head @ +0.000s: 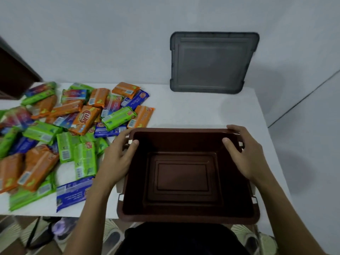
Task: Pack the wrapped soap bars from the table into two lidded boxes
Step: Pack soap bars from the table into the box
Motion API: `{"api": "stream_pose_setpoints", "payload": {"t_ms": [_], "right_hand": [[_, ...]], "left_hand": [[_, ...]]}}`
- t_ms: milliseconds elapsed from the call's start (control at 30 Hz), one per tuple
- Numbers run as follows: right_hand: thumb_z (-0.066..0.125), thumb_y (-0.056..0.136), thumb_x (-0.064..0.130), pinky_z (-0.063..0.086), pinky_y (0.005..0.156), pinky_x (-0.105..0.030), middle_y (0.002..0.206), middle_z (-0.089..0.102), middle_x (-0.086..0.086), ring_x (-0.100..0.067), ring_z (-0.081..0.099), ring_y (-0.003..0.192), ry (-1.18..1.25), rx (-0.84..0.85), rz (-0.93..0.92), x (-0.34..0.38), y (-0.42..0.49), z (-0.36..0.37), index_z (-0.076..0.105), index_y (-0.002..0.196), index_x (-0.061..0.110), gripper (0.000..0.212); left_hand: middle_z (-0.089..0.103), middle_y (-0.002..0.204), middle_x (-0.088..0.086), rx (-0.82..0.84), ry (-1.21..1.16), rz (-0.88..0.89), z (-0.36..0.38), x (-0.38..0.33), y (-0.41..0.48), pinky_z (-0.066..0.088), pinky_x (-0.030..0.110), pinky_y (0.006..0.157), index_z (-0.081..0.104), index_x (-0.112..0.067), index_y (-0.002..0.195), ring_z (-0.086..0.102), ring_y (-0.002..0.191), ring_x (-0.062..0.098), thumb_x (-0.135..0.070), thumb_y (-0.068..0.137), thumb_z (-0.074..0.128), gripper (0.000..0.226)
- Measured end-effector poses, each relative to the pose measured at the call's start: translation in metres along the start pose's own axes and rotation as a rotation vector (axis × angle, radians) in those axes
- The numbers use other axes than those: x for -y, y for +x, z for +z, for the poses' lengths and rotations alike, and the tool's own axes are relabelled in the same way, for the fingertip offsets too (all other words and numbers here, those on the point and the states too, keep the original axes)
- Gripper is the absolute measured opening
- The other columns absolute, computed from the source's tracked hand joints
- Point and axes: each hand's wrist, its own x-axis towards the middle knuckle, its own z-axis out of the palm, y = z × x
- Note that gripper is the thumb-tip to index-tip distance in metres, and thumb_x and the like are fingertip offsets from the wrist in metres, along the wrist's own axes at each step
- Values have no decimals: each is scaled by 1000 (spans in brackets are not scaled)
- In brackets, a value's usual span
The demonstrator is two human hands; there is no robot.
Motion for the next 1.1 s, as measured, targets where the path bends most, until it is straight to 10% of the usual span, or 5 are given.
{"api": "stream_pose_setpoints", "payload": {"t_ms": [200, 333, 533, 733, 1100], "right_hand": [[57, 92, 46, 44, 100, -39, 127, 63, -5, -25, 57, 117, -433, -170, -303, 40, 25, 6, 57, 130, 17, 49], [53, 95, 42, 36, 104, -29, 136, 55, 4, -15, 49, 126, -250, 63, -335, 90, 69, 47, 50, 136, 27, 44], [48, 97, 37, 45, 94, -39, 129, 57, -6, -25, 54, 117, -374, 475, -553, 131, 153, 142, 41, 142, 27, 46], [58, 91, 40, 44, 100, -46, 143, 50, -1, -27, 50, 125, -636, 746, -745, 149, 194, 219, 38, 144, 32, 57], [59, 76, 47, 41, 95, -45, 110, 60, 3, -22, 48, 103, -670, 836, -848, 153, 201, 251, 45, 127, 44, 53]], "left_hand": [[65, 120, -15, 67, -77, -5, -12, 6, 3, 49, 24, 88, 51, -38, 133, 59, 111, -3, -42, 98, 47, 35], [69, 108, -13, -53, 41, 18, -27, 17, 19, 48, 12, 75, 60, -30, 122, 61, 96, -9, -35, 99, 50, 26], [62, 123, 10, -111, 518, 17, -67, 65, 74, 48, 43, 89, 59, -14, 128, 58, 112, 29, -29, 92, 63, 39], [50, 133, 12, -75, 717, -307, -103, 95, 78, 52, 47, 87, 51, -23, 136, 49, 120, 34, -62, 78, 67, 71], [62, 113, 10, -24, 663, -554, -99, 72, 49, 54, 38, 77, 38, -23, 143, 62, 97, 27, -59, 68, 77, 92]]}}
